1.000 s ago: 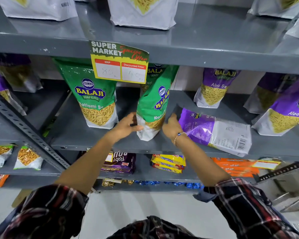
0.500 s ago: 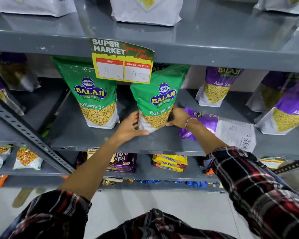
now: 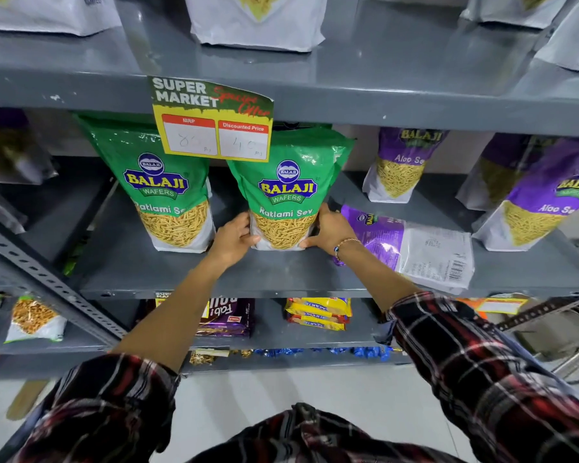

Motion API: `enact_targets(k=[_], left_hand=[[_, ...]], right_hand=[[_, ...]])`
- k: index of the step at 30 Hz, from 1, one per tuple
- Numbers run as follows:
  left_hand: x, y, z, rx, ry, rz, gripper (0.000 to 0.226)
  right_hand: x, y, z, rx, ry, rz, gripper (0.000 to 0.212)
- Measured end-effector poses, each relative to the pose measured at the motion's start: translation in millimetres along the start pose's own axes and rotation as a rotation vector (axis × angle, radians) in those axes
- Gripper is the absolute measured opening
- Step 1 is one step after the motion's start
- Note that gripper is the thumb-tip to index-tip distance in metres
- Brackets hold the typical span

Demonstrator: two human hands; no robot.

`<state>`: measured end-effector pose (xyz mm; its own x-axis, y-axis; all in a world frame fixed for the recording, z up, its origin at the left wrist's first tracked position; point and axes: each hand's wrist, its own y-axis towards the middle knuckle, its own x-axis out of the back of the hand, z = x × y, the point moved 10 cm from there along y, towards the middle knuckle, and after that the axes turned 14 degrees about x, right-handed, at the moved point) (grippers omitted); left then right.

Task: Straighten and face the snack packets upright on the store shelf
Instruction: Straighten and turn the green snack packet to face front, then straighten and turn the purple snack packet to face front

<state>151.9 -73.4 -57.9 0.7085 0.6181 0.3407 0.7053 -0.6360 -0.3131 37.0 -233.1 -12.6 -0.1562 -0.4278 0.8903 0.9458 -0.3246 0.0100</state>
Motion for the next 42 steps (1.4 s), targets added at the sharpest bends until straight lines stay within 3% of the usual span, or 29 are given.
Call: enact_targets(k=[3,6,8,10,13,16,18,21,24,26,29,34,38,42], left_hand=[[6.9,-12.3,4.5,0.042,-0.066,-0.125,0.057],[13.8,-55.4,20.6,0.132,-0.353,-0.485,0.018],[-17.7,-81.0,13.5,0.15,-0.241,-0.546,0.016],[-77.8,-84.6,-8.0,0.132,-0.284,-0.32,0.017],[-189.4,-86.1,-42.3,0.212,-0.323,0.153,0.015],[-293.1,-109.1,-55.0,0.435,-0.421,0.598,0.014],[-330.1,-113.0,-61.7,0.509,-0.548,0.67,0.028],[-339.5,-93.8,-69.0,0.55,-0.71,0.492,0.042],[-326.3,-78.6,-72.1,0.52,-0.66,0.306,0.047],[-316.7,-75.1,-80.3,0.461,-0.611,0.225,0.038],[-291.6,-70.4,-98.7,0.366,-0.533,0.057,0.024],[-233.8,-48.7,-155.5,0.085,-0.343,-0.264,0.028],[-220.8,-21.1,-189.9,-0.04,-0.167,-0.277,0.049],[-225.1,-1.8,-200.9,-0.048,0.085,-0.325,0.052]], right_hand=[[1.8,-5.2,-1.5,0.025,0.083,0.065,0.077],[31.8,-19.8,-16.9,0.094,0.136,0.034,0.053],[59.5,-34.6,-49.8,0.054,0.177,-0.024,0.043],[87.8,-49.2,-91.7,-0.043,0.249,-0.078,0.041],[122.0,-65.7,-148.1,-0.167,0.114,-0.047,0.036],[124.4,-83.5,-199.9,-0.238,-0.056,0.214,0.026],[113.3,-96.5,-221.1,-0.255,-0.06,0.417,0.028],[114.9,-95.5,-213.2,-0.095,-0.057,0.517,0.047],[105.4,-103.8,-226.5,-0.054,0.056,0.606,0.044],[100.4,-109.7,-242.8,-0.091,0.282,0.528,0.036],[98.9,-113.7,-223.1,0.076,0.483,0.548,0.034],[138.6,-84.7,-210.4,0.174,0.714,0.137,0.062],[144.0,-78.8,-222.6,0.1,0.738,-0.216,0.06],[131.9,-81.9,-241.7,-0.006,0.697,-0.378,0.066]])
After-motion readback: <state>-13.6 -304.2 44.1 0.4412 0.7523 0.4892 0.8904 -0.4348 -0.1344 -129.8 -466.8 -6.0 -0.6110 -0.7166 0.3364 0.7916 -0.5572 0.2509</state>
